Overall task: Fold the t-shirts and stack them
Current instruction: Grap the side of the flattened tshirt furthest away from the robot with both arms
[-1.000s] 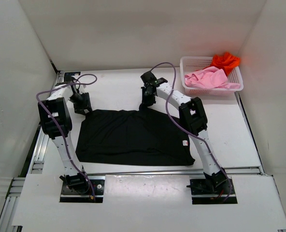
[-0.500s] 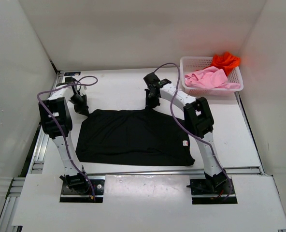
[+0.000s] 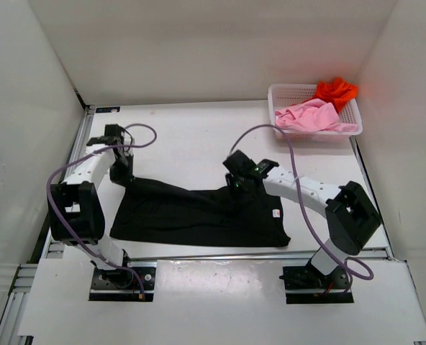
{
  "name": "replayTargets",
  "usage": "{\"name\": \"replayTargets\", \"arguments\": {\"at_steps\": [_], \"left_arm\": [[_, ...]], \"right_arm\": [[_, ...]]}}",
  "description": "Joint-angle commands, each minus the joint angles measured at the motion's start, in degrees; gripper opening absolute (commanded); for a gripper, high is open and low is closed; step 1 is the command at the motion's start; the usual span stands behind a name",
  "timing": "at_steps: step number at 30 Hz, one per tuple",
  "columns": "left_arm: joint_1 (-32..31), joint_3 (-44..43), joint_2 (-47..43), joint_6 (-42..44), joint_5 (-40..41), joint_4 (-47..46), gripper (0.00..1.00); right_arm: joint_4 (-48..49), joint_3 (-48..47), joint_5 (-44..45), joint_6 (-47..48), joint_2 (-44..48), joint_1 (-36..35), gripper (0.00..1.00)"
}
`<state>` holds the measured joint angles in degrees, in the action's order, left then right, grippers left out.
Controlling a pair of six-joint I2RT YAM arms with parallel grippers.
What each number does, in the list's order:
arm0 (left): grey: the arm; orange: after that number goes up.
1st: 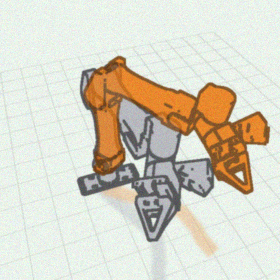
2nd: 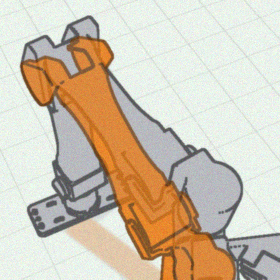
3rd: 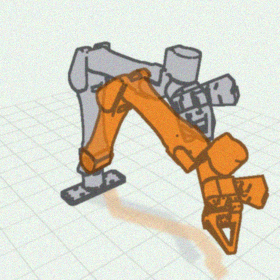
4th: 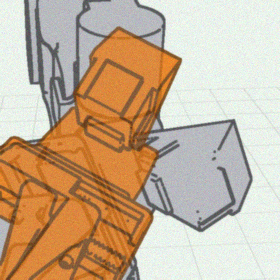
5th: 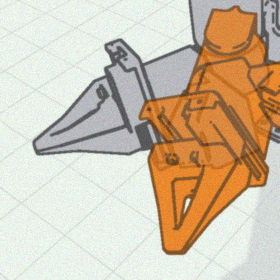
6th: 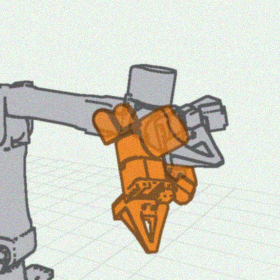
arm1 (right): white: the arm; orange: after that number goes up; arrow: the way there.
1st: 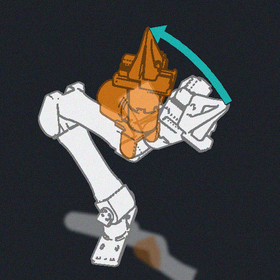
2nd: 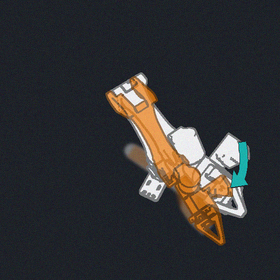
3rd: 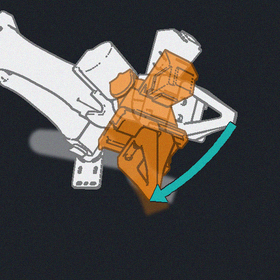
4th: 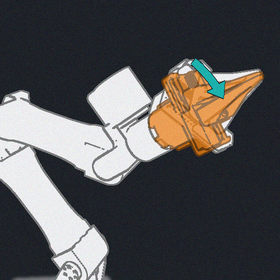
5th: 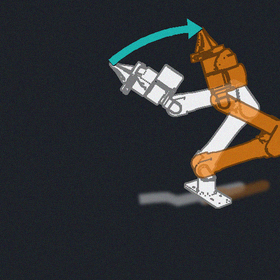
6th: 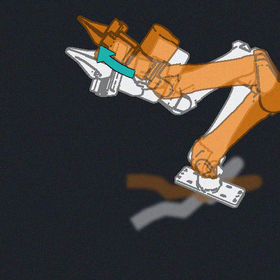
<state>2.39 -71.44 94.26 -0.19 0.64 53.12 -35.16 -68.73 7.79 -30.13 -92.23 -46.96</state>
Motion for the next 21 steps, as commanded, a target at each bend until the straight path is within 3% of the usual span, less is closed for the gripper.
{"name": "replayTargets", "arguments": {"at_steps": [1,2,4,9,13,17,21], "left_arm": [[-1.77,8.3,-1.79,0.19,3.75,1.9,0.1],[-1.78,9.55,-1.8,0.19,3.75,2.42,0.1],[-2.3,11.66,-3.72,0.19,4.8,2.42,0.1],[-2.31,15.1,-5.22,0.19,5.86,2.42,0.1],[-2.31,15.1,-5.84,0.19,4.72,2.42,0.1],[-2.31,14.57,-5.22,0.19,3.67,2.42,0.1],[-2.31,15.1,-4.7,0.19,3.66,2.42,0.1]], "right_arm": [[-2.37,7.8,-1.46,0.42,0.81,-0.49,0.41],[-3.07,8.69,-2.86,0.94,1.52,-0.5,0.5],[-3.95,10.54,-4.09,1.56,4.24,-0.5,0.54],[-5.79,17.83,-5.77,1.57,15.9,-0.5,0.55],[-3.44,16.44,-3.67,2.52,20.95,-0.5,0.55],[-3.68,5.83,-2.35,5.77,11.75,0.11,0.54],[-7.03,-9.55,-1.72,7.54,-6.62,0.11,0.52]]}}
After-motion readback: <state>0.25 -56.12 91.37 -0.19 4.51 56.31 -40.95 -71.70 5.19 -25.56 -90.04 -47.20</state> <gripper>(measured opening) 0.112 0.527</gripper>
